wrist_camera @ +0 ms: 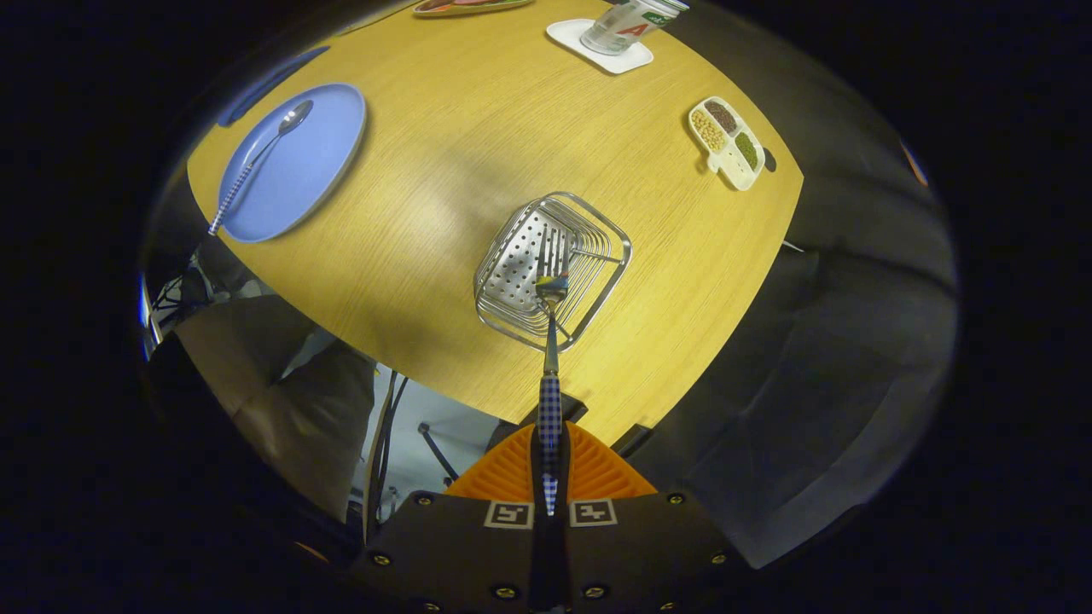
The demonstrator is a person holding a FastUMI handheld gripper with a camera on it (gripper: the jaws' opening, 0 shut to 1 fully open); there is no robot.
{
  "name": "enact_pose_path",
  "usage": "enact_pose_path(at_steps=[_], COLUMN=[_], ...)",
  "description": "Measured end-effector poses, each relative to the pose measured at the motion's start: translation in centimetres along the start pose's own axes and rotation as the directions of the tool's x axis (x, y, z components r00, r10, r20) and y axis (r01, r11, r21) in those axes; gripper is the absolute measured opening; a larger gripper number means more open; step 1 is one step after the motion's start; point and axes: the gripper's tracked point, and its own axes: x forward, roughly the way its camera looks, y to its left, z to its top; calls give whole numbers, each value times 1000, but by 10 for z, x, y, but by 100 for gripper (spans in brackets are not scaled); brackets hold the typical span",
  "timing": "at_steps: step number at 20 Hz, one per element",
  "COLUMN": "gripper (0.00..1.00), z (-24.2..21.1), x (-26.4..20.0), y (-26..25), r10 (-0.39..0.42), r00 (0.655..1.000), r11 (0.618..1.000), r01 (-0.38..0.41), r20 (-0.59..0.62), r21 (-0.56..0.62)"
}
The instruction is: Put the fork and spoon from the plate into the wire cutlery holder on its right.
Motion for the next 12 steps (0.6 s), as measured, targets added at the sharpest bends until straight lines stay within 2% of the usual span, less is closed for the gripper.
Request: enact_pose_path(at_steps=[5, 12], gripper=[1, 1], z=[6, 21], x=[13, 29], y=[-2, -4], r10=[19, 35], r00=[998, 997], r11=[999, 998], r01=[-20, -38], r20=[-58, -70], r21=[-30, -47])
